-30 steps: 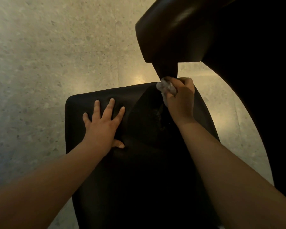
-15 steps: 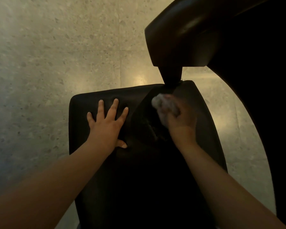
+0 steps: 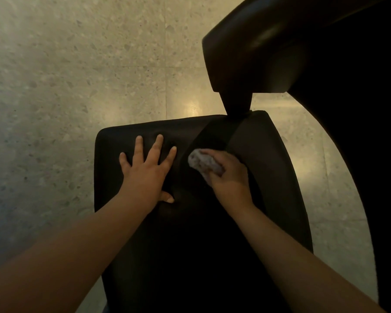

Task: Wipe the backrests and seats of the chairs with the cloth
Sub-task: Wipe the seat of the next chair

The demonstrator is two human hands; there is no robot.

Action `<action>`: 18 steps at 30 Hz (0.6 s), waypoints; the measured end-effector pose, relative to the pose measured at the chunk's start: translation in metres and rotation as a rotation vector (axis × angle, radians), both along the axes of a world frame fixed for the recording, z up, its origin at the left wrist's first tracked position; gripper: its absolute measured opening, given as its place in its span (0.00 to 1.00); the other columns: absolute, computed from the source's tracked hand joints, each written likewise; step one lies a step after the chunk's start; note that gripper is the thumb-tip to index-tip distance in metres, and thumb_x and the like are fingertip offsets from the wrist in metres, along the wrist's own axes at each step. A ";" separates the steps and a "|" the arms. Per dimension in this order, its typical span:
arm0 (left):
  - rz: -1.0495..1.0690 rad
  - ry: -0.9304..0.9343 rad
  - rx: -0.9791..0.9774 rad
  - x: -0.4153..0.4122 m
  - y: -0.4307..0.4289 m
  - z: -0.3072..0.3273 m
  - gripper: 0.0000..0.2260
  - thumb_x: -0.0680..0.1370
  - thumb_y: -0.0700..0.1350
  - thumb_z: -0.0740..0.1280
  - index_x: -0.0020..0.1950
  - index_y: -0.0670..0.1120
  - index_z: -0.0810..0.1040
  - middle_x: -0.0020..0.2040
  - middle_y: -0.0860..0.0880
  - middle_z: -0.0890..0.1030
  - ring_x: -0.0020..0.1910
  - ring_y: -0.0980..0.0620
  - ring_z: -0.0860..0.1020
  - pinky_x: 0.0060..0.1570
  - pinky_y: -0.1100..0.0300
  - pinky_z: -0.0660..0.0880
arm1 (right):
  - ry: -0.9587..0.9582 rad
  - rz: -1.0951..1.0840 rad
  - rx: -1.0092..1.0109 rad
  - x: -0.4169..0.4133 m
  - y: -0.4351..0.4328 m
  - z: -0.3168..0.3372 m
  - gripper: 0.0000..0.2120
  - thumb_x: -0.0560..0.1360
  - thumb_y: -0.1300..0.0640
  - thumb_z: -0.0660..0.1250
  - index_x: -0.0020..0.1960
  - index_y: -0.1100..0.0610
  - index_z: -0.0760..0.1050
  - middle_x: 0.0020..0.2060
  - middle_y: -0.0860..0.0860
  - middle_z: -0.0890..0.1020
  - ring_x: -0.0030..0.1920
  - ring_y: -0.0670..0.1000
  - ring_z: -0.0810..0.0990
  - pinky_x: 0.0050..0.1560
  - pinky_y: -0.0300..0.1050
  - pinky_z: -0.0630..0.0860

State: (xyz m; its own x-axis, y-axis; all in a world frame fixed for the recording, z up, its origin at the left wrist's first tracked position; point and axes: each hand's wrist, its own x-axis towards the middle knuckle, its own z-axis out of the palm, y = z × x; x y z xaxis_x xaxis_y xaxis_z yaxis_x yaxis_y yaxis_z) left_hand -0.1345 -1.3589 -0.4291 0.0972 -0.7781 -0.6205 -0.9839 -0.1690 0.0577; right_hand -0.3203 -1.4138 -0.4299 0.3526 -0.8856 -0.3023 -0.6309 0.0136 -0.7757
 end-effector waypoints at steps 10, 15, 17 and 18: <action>-0.006 -0.002 -0.001 0.001 -0.001 -0.002 0.55 0.66 0.64 0.73 0.77 0.60 0.35 0.75 0.50 0.28 0.73 0.36 0.30 0.69 0.30 0.41 | 0.072 -0.294 -0.272 0.027 -0.066 -0.009 0.13 0.78 0.57 0.68 0.61 0.58 0.79 0.55 0.53 0.82 0.57 0.48 0.78 0.58 0.36 0.73; -0.011 0.019 -0.028 0.002 0.002 -0.001 0.54 0.67 0.65 0.73 0.77 0.60 0.35 0.75 0.51 0.28 0.74 0.37 0.30 0.69 0.30 0.41 | 0.005 -0.120 -0.214 0.024 -0.047 -0.002 0.13 0.78 0.58 0.68 0.62 0.54 0.79 0.55 0.48 0.82 0.57 0.45 0.78 0.59 0.42 0.76; -0.002 0.055 -0.059 0.004 0.006 0.002 0.54 0.67 0.64 0.72 0.77 0.61 0.35 0.76 0.52 0.28 0.74 0.38 0.29 0.69 0.31 0.40 | -0.039 -0.095 -0.100 0.016 -0.039 0.002 0.15 0.76 0.61 0.69 0.62 0.54 0.78 0.55 0.46 0.81 0.53 0.40 0.77 0.58 0.38 0.76; 0.009 0.074 -0.080 0.006 0.010 0.003 0.54 0.67 0.64 0.72 0.76 0.61 0.34 0.76 0.52 0.29 0.74 0.40 0.29 0.70 0.32 0.40 | -0.050 -0.114 -0.051 0.014 -0.035 0.004 0.15 0.75 0.61 0.69 0.62 0.54 0.78 0.55 0.46 0.81 0.51 0.37 0.76 0.57 0.33 0.75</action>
